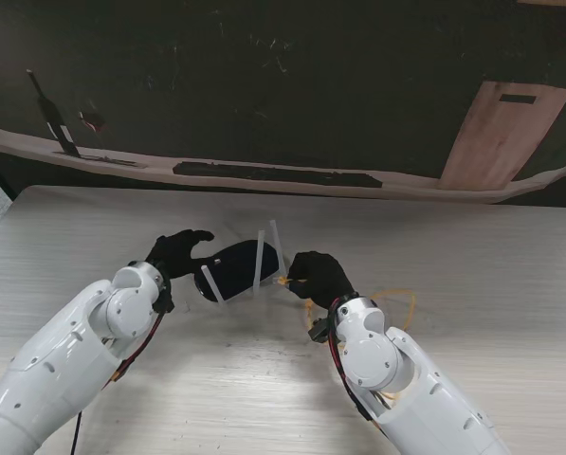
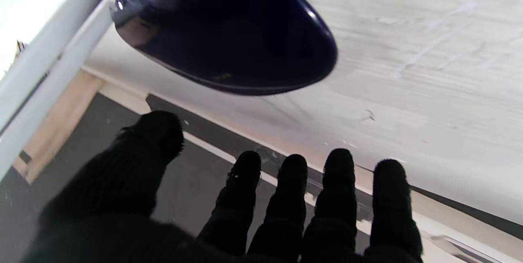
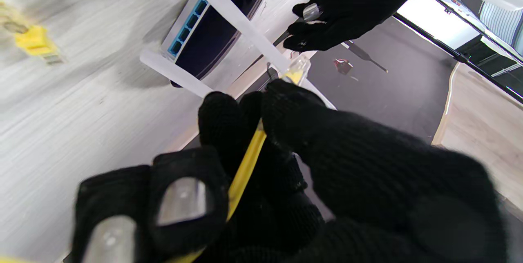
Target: Untangle the Ethernet cable and plug it into the router
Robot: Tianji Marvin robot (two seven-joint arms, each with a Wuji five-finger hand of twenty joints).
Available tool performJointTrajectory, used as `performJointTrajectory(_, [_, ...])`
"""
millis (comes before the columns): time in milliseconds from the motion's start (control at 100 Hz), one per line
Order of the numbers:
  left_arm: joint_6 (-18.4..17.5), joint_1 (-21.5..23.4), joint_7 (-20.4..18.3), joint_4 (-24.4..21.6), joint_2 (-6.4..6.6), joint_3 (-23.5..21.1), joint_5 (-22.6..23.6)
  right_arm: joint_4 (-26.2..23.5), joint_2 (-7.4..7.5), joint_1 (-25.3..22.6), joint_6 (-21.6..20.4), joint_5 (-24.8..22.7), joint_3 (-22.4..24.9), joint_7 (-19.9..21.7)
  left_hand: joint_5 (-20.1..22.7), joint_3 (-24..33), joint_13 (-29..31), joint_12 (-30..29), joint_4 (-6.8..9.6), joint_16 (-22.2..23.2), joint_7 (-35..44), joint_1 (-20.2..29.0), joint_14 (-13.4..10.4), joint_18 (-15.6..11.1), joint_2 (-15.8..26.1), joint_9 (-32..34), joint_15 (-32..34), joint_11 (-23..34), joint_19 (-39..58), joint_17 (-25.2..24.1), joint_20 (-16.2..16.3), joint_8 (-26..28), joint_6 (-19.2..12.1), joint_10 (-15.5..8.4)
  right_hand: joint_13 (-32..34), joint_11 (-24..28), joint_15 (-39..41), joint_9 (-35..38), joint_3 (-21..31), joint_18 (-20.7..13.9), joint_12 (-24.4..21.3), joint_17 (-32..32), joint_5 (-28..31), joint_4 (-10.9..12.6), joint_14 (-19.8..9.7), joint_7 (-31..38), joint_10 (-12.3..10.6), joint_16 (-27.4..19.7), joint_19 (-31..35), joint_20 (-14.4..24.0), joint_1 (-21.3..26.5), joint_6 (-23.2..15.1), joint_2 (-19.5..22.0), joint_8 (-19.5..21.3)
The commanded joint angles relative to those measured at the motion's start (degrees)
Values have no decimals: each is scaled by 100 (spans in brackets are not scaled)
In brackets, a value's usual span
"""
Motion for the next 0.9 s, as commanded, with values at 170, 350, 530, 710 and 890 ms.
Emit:
performJointTrajectory(170, [17,-611,-437,234,-6,741,100,-36,-13,-54,8,42,11,95,-588,-599,-650,-522,-14,-504,-821,-516,251,-244,-427,-736,-692,-743,-1072,-294,-510,-481,377,391,-10,530,384,461,217,-1307,-27,208,207,89,-44,342,1060,-45,1308,-56,119,-208,344,89])
performJointTrajectory(350, [43,-827,-562,314,35,1246,372,-39,-11,-62,9,47,25,103,-858,-140,-1033,-967,-155,-930,-1543,-833,374,-214,-783,-935,-863,-1471,-1785,-274,-815,-889,784,823,-10,537,389,454,213,-1310,-27,209,191,88,-51,348,1062,-42,1308,-45,119,-169,355,84])
performJointTrajectory(530, [164,-1007,-643,351,62,1667,607,-42,-6,-61,29,71,18,141,-982,129,-1136,-1181,-294,-1225,-1869,-1170,384,-210,-1003,-1080,-1150,-1812,-2254,-273,-1017,-1070,987,981,-11,547,394,457,207,-1309,-27,209,175,90,-44,358,1071,-40,1308,-35,124,-155,365,84])
performJointTrajectory(710, [421,-1183,-607,435,62,2009,845,-37,-2,-51,20,78,17,162,-1039,212,-1147,-1226,-354,-1255,-2031,-1294,416,-184,-1065,-1108,-1190,-1876,-2327,-250,-1042,-1174,1125,1036,-10,553,395,450,204,-1310,-27,209,169,92,-52,365,1072,-40,1308,-28,124,-147,369,81])
performJointTrajectory(890, [473,-1417,-644,620,47,2355,867,-24,-4,-40,26,92,3,173,-1028,432,-1118,-1196,-382,-1204,-2058,-1308,443,-196,-1183,-1074,-1087,-1814,-2152,-232,-984,-1261,1157,1026,-11,561,397,450,203,-1312,-26,210,162,93,-49,372,1071,-40,1308,-25,119,-145,378,82])
